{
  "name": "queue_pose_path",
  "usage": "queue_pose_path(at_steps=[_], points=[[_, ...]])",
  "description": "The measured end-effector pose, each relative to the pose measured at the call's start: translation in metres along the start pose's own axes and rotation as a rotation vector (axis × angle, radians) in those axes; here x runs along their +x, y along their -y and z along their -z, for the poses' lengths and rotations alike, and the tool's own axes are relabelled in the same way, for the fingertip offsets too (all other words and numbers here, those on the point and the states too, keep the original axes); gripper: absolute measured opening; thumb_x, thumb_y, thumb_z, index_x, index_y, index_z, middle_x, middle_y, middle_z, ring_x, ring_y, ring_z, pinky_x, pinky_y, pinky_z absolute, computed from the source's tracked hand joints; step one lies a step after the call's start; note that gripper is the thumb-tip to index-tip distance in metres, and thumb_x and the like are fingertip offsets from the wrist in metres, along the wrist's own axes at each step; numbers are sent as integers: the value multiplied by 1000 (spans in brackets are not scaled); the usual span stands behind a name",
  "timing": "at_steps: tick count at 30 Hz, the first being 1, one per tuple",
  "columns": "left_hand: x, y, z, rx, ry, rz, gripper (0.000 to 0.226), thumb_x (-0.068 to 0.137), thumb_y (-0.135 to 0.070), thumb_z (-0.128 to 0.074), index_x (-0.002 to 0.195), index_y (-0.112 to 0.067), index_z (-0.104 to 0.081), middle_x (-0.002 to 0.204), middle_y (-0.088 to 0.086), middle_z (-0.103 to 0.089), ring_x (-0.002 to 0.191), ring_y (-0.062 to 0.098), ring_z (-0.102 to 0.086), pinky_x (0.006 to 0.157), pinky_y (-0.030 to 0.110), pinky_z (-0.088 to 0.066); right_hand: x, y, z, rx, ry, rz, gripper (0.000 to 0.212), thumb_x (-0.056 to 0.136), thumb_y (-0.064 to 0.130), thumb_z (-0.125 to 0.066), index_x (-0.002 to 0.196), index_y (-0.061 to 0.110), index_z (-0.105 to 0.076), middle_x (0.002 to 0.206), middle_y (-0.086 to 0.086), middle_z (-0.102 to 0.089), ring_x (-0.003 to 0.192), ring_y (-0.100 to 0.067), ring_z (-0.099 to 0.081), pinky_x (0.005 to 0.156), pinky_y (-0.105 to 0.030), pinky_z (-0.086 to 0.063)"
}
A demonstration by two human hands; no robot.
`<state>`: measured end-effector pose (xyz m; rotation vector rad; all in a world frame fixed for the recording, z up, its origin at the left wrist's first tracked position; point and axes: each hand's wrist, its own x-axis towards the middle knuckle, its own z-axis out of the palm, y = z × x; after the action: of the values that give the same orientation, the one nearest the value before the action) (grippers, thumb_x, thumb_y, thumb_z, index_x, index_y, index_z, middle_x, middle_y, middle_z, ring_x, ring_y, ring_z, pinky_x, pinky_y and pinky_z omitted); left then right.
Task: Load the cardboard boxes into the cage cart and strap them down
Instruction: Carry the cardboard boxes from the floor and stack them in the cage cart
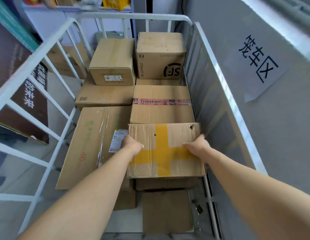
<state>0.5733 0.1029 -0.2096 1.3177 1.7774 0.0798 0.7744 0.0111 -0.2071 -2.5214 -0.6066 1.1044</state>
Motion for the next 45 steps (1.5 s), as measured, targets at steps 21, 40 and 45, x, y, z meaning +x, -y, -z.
queue_pose_path(at_steps=[21, 40, 45], points=[[42, 15, -16, -70, 44, -30, 81, 86, -9, -67, 151, -13, -18, 150, 10, -33, 131, 30, -41, 105, 42, -40, 31, -18, -19, 129, 41, -35, 65, 87, 31, -68, 134, 5, -32, 132, -17, -44, 112, -33, -53, 93, -40, -48], [-39, -22, 57, 402, -70, -413, 57, 92, -25, -59, 140, -9, -33, 142, 12, -37, 129, 32, -40, 105, 45, -37, -82, 55, 19, -381, -165, 314, 54, 93, 35, -56, 138, 11, -38, 138, -10, -44, 127, -31, -40, 105, -43, -37], [-99, -48, 115, 524, -139, -735, 54, 93, -23, -56, 141, -11, -33, 142, 10, -37, 130, 29, -38, 109, 44, -28, -165, 97, 37, -578, -213, 498, 48, 93, 37, -55, 131, 10, -45, 134, -10, -48, 127, -30, -41, 107, -43, -33]])
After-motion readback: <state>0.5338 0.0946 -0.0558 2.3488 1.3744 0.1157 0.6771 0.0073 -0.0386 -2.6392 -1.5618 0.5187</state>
